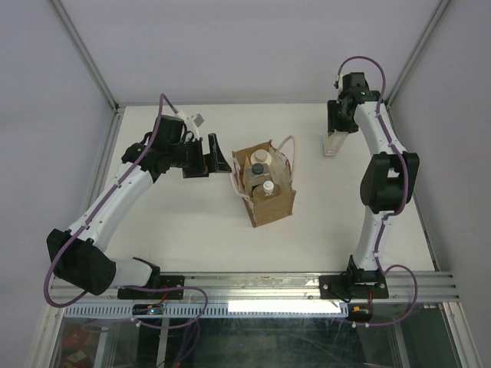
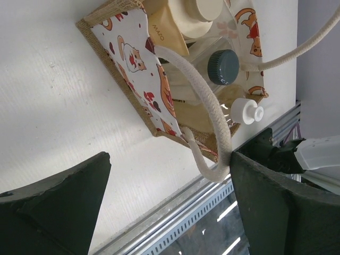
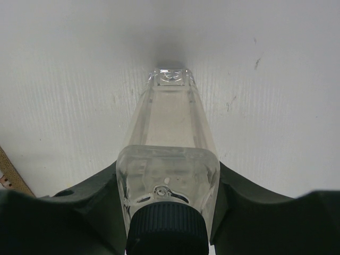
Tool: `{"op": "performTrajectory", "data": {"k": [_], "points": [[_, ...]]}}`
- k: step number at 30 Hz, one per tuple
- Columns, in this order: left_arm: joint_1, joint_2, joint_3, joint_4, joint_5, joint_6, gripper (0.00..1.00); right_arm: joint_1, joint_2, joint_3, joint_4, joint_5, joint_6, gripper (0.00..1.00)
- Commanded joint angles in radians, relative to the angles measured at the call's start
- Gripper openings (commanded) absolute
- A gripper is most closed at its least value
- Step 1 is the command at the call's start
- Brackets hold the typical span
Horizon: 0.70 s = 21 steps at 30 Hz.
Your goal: Take the personal care products out of the canvas bag
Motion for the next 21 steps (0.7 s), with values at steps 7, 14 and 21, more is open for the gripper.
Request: {"op": "performTrajectory", "data": {"k": [7,14,21], "points": [[-0.006,-0.043,0.024,0.007,-0.012,0.018,0.93,-0.006,-0.01,0.097,0.073,-0.004,-0.017,0.28],[-0.005,-0.045,0.025,0.007,-0.012,0.013,0.93,-0.005,-0.016,0.106,0.066,-0.003,-0.004,0.63],[-0.006,-0.043,0.026,0.007,-0.002,0.009,0.93,-0.004,-0.094,0.085,0.032,0.015,0.045,0.87]]}}
